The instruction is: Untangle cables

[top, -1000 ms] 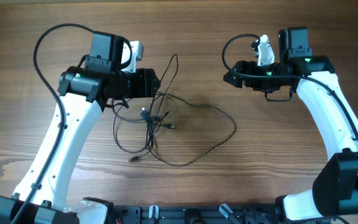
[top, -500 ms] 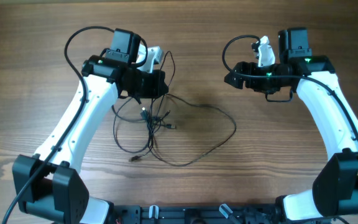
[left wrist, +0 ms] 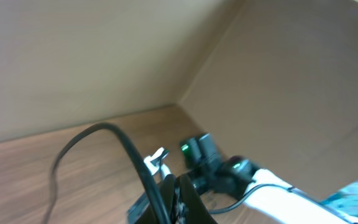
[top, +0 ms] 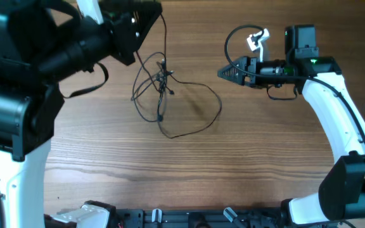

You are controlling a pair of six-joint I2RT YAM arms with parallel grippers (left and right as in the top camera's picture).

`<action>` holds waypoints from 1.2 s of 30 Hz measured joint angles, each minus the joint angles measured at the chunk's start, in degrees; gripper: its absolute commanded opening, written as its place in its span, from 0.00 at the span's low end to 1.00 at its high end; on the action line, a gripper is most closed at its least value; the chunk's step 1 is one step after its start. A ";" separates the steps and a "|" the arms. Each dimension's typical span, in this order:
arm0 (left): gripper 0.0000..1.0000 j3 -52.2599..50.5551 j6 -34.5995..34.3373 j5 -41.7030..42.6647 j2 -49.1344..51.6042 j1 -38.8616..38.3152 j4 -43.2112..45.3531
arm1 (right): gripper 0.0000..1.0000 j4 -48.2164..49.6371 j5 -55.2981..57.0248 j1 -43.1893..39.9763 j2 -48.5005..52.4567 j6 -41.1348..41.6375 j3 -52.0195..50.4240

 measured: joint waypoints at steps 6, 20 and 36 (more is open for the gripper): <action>0.04 4.44 -3.28 5.81 1.20 5.11 -1.64 | 0.74 8.13 -3.96 4.31 -1.25 5.42 0.00; 0.04 4.66 -3.74 6.93 1.40 6.78 -2.51 | 0.60 18.80 14.95 28.28 -0.15 28.09 0.15; 0.04 4.68 -3.89 6.91 1.40 6.84 -2.54 | 0.56 32.04 11.54 30.71 6.01 32.39 0.31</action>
